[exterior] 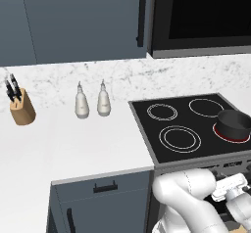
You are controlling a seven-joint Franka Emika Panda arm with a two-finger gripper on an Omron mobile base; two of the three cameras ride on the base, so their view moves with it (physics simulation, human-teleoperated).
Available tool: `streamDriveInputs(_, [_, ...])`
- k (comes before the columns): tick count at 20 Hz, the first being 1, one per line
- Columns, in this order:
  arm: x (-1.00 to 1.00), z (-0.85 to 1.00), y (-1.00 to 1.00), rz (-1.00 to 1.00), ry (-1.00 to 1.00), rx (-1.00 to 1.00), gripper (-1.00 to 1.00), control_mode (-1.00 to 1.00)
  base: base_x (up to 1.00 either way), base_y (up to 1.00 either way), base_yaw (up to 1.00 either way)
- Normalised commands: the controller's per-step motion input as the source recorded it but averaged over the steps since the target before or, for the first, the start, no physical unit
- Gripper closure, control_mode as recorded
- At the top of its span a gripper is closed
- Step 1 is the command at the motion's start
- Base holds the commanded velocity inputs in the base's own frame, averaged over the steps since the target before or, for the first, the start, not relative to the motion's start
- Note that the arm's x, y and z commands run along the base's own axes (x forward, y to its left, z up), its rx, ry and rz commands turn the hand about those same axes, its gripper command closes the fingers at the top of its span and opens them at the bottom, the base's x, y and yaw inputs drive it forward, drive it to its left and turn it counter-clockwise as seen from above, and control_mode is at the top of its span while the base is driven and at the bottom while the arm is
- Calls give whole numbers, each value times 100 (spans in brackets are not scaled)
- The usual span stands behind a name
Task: Turn off the front right burner of the stove.
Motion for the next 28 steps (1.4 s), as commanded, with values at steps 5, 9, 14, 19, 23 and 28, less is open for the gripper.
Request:
streamDriveInputs(5, [23, 45, -66, -1, 1, 37, 100, -100, 0, 0, 0])
streamDriveInputs(9, [25, 56, -76, -3, 0, 40, 100, -100, 0, 0, 0])
streamDriveInputs(14, [29, 59, -83, -4, 2, 43, 100, -100, 0, 0, 0])
streamDriveInputs(19, [29, 64, -94, -8, 14, 48, 100, -100, 0, 0, 0])
streamDriveInputs(23, [12, 50, -98, -16, 23, 45, 100, -100, 0, 0, 0])
streamDriveInputs(28, [0, 13, -45, -13, 8, 20, 100, -100, 0, 0, 0])
